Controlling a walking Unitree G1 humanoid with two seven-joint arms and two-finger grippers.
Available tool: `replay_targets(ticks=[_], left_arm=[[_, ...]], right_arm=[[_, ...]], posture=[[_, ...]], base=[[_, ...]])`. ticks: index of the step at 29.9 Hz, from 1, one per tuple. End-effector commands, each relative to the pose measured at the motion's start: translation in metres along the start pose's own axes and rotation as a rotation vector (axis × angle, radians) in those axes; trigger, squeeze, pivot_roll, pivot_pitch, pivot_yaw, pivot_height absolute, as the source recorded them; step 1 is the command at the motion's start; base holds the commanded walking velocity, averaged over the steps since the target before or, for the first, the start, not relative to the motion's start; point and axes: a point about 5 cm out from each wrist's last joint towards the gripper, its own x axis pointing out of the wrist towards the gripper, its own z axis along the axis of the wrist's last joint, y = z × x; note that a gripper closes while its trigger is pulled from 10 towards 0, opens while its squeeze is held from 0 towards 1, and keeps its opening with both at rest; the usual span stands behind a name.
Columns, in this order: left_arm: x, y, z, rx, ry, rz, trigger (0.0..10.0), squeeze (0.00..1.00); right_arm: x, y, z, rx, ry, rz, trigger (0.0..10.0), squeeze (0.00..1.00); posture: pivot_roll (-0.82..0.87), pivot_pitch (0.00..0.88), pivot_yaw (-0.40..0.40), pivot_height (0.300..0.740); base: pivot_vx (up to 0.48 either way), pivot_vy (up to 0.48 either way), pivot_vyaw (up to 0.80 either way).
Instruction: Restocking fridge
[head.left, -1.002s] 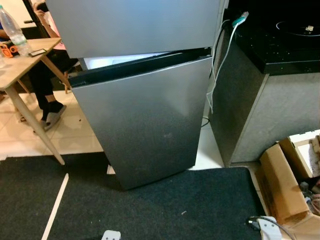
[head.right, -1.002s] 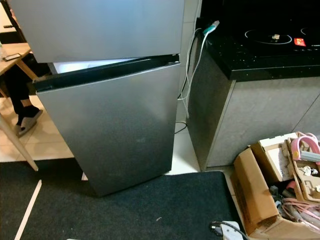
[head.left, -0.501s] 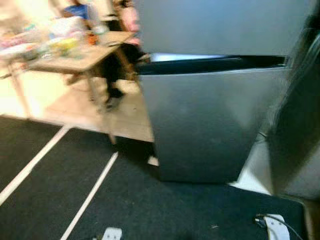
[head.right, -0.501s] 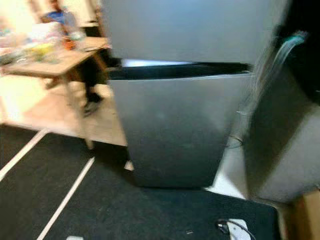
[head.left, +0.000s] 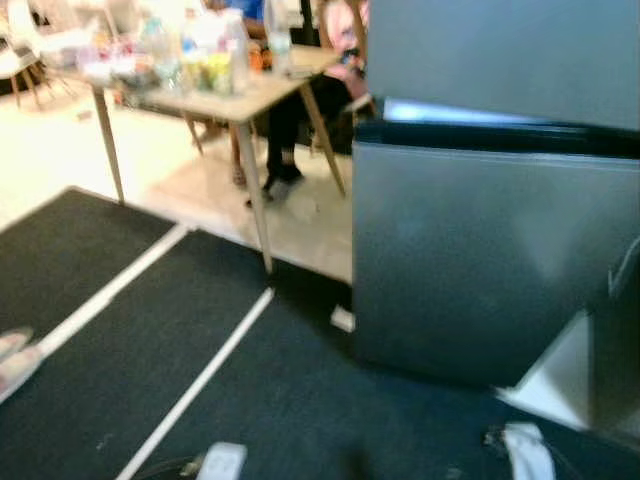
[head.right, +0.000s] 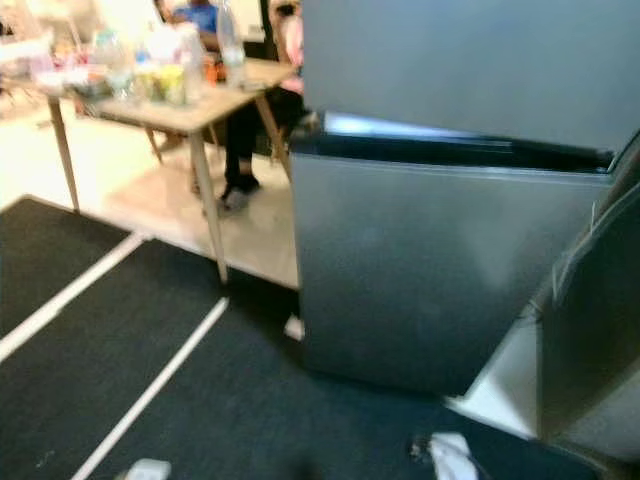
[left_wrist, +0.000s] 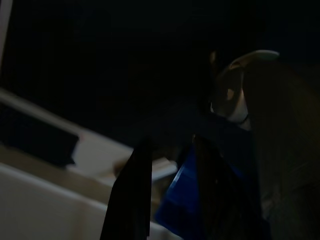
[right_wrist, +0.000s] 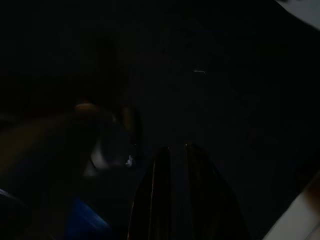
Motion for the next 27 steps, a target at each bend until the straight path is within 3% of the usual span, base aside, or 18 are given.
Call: replay_targets(ticks=[1, 9, 27], left_arm=[[-0.0011, 0.0004, -0.0098, -0.009, 0.033, 0.001, 10.0, 0.0], [-0.0009, -0.0003, -0.0093, -0.016, 0.033, -0.002, 10.0, 0.0], [-0.002, 0.0015, -0.0153, -0.013, 0.065, -0.003, 10.0, 0.0]], right_arm=[[0.0014, 0.0053, 0.0081, -0.016, -0.025, 0.009, 10.0, 0.0], [0.0015, 0.0046, 0.0091, -0.008, -0.037, -0.016, 10.0, 0.0], [0.0016, 0.0054, 0.0122, -0.054, -0.047, -0.009, 10.0, 0.0]], posture=[[-0.06, 0.0, 0.039, 0.74], [-0.06, 0.0, 0.037, 0.74], [-0.06, 0.0, 0.036, 0.74]], base=[[0.0, 0.0, 0.74], [0.0, 0.0, 0.42], [0.355, 0.0, 0.0]])
